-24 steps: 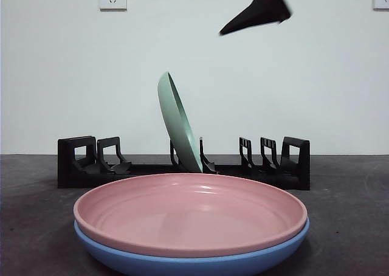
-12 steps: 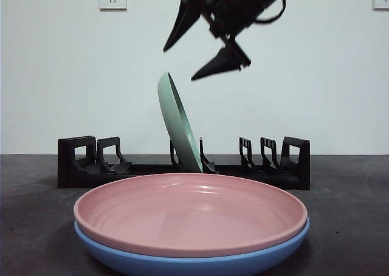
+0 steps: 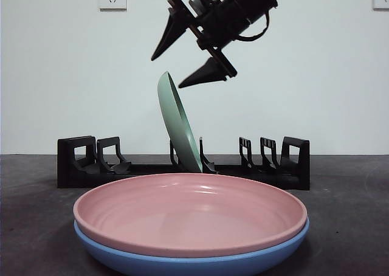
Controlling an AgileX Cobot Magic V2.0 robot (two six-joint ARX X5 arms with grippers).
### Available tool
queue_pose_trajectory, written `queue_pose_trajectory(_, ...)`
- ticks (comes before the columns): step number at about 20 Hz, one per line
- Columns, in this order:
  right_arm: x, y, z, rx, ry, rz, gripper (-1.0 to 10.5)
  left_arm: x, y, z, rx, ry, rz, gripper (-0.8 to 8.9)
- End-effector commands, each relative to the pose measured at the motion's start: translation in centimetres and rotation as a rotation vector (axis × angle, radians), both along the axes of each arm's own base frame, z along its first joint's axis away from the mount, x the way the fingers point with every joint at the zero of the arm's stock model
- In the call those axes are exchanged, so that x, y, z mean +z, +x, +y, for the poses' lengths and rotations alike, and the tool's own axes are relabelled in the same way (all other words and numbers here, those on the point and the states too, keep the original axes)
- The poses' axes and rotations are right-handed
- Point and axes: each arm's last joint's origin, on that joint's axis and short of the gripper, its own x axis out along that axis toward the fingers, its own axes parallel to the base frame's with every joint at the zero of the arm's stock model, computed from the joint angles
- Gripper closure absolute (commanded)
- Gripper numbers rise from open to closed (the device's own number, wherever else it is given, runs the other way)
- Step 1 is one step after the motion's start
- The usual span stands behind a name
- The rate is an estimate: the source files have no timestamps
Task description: Place the plate
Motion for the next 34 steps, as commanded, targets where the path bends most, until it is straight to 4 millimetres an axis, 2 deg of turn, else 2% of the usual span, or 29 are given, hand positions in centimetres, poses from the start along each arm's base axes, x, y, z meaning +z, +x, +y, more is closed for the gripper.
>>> queue_pose_trajectory(1, 0.1, 0.2, 1.1, -0.007, 0.019, 0.003, 6.0, 0.6, -0.2, 0.1, -0.002, -0.018, -0.025, 3.22)
queue_pose_trajectory(6, -0.6, 0.0, 1.8, -0.04, -0.004, 0.039, 6.2, 0.6, -0.2, 0.1, -0.002, -0.019, -0.026, 3.22)
queue_pose_trajectory(14, -1.0, 0.1, 2.1, -0.059, -0.027, 0.043, 9.3, 0.7, -0.1, 0.1, -0.002, -0.022, -0.032, 3.22)
queue_pose_trajectory(20, -0.8, 0.0, 1.9, -0.071, -0.016, 0.071, 9.4, 0.7, -0.1, 0.1, -0.002, -0.022, -0.031, 3.22)
queue_pose_trajectory(23, 0.4, -0.4, 1.5, -0.065, 0.008, 0.058, 9.4, 0.7, -0.2, 0.1, -0.002, -0.019, -0.028, 3.22)
queue_pose_trajectory(27, 3.2, -1.5, 0.4, -0.039, 0.058, 0.028, 9.4, 0.7, -0.1, 0.1, -0.004, -0.017, -0.029, 3.22)
queue_pose_trajectory(34, 8.3, -6.0, -2.0, 0.049, 0.026, -0.053, 9.4, 0.7, -0.1, 0.1, -0.004, -0.018, -0.031, 3.22)
